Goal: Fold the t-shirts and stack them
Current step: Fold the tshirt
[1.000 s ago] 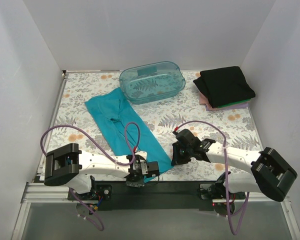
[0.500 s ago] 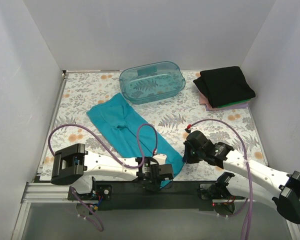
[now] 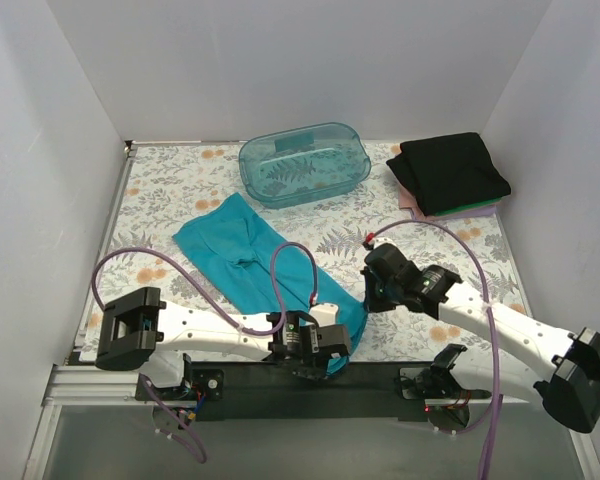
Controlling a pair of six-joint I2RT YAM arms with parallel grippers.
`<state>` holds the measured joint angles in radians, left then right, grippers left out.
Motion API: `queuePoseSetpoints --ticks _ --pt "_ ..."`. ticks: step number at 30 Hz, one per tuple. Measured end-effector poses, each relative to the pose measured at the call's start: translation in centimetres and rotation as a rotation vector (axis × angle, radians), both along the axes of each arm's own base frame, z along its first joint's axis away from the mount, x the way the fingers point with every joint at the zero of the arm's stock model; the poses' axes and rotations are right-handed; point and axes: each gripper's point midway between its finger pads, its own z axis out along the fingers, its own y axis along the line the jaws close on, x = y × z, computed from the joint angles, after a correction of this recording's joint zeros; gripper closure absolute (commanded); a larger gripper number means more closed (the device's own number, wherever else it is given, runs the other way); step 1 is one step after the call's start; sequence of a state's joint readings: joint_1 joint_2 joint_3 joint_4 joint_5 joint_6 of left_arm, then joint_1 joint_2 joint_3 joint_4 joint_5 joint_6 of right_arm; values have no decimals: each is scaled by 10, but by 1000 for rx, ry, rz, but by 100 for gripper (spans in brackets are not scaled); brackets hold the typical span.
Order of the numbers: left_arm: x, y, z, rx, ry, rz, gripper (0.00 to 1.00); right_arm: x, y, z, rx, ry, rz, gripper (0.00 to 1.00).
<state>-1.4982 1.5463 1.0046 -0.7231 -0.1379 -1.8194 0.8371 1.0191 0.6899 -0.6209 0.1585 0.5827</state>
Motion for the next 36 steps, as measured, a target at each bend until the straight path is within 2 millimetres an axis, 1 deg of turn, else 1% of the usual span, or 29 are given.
queuePoseSetpoints --ticks 2,4,10,15,18,21,24,30,36 --pt "8 6 4 4 -12 43 100 10 10 8 -5 -8 14 99" --pt "21 16 8 8 -18 100 100 21 22 14 -12 -14 31 99" --pt "76 63 12 25 -28 342 100 64 67 32 -16 -47 77 99" --pt "97 82 30 -9 -46 442 100 102 111 44 6 -85 116 99" --pt "112 96 31 -1 -55 513 100 121 132 47 17 -104 134 99" --pt "124 117 25 52 -60 595 100 140 153 46 26 -122 150 99" --pt "137 133 25 76 -72 673 100 153 167 43 27 -132 158 99" --pt "161 156 28 68 -99 800 100 171 186 34 20 -145 171 99" --pt "177 175 21 120 -111 883 100 192 205 26 30 -162 180 99"
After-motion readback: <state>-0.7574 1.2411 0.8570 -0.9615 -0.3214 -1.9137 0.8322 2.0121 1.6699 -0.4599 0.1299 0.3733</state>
